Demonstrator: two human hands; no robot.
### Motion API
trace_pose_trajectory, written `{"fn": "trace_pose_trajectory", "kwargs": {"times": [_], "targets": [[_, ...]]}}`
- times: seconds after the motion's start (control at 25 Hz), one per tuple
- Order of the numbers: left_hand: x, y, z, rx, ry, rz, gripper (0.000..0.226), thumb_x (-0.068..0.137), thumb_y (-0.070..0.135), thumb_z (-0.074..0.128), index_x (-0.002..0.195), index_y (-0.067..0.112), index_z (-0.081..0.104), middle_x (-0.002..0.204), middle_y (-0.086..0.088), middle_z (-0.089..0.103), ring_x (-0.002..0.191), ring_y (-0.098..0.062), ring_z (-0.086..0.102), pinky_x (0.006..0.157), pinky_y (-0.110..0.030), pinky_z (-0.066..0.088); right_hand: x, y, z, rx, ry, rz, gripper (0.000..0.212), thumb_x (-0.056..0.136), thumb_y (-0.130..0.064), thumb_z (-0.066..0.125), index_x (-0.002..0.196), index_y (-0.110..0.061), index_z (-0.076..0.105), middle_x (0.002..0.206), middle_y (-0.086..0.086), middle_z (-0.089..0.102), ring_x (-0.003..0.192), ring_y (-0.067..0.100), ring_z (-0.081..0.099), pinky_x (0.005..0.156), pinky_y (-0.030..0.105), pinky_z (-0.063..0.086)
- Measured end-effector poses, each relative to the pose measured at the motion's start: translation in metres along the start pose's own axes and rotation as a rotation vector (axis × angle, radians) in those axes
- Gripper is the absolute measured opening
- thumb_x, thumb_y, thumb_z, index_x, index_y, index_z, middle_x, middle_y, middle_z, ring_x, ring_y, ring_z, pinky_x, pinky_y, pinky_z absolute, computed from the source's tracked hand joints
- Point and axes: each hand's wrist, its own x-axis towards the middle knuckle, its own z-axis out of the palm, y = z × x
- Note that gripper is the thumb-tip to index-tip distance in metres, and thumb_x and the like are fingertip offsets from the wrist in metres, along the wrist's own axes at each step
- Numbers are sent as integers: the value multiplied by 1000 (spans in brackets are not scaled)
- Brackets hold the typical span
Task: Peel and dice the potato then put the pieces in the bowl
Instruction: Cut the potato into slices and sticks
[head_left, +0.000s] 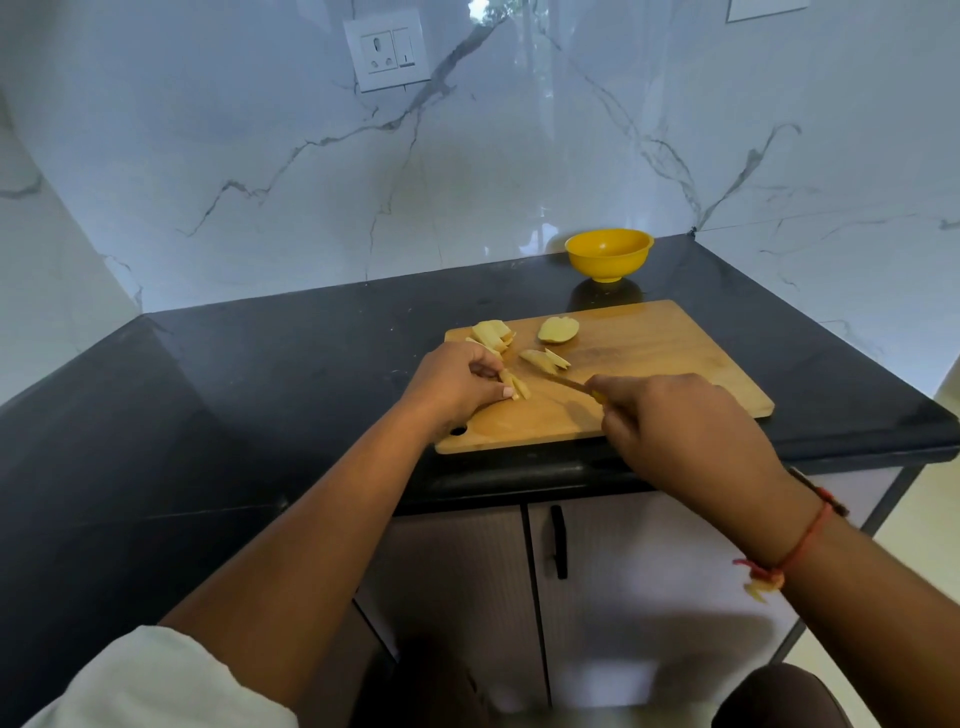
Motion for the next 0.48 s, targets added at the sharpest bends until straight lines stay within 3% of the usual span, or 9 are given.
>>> {"fn": "trace_pose_trajectory", "kwargs": {"times": [0.08, 0.2, 0.32, 0.4, 0.48], "targets": [[-3, 0, 4, 23, 35, 34, 40, 86, 30, 76, 124, 22, 65, 117, 9, 65, 99, -4, 56, 88, -22, 45, 14, 5, 4, 132, 53, 91, 39, 101, -33, 47, 138, -37, 57, 71, -7, 58, 65, 12, 56, 58, 32, 51], [-5, 2, 11, 49, 80, 83, 43, 88, 35, 73, 128, 22, 63, 120, 6, 63, 91, -1, 54, 79, -16, 44, 46, 10, 17, 321, 118, 177, 35, 99, -29, 53, 131, -27, 66, 89, 3, 72, 80, 21, 65, 74, 38, 57], [0, 9, 23, 119, 120, 164, 50, 88, 43, 71, 133, 24, 60, 132, 3, 56, 114, -12, 52, 94, -29, 46, 79, 14, 31, 418, 225, 216, 28, 96, -24, 54, 116, -20, 74, 88, 5, 71, 83, 22, 62, 70, 31, 48], [6, 17, 31, 163, 112, 225, 52, 88, 48, 68, 135, 28, 58, 140, 4, 50, 131, -19, 41, 105, -36, 38, 91, 19, 39, 485, 284, 269, 28, 96, -22, 53, 113, -18, 75, 84, 3, 68, 79, 20, 59, 68, 29, 42], [12, 26, 39, 217, 84, 261, 53, 90, 53, 64, 138, 31, 55, 146, 6, 45, 136, -21, 32, 105, -38, 34, 96, 25, 47, 559, 304, 326, 26, 96, -22, 53, 110, -16, 75, 84, 2, 70, 78, 18, 60, 66, 28, 42]]}}
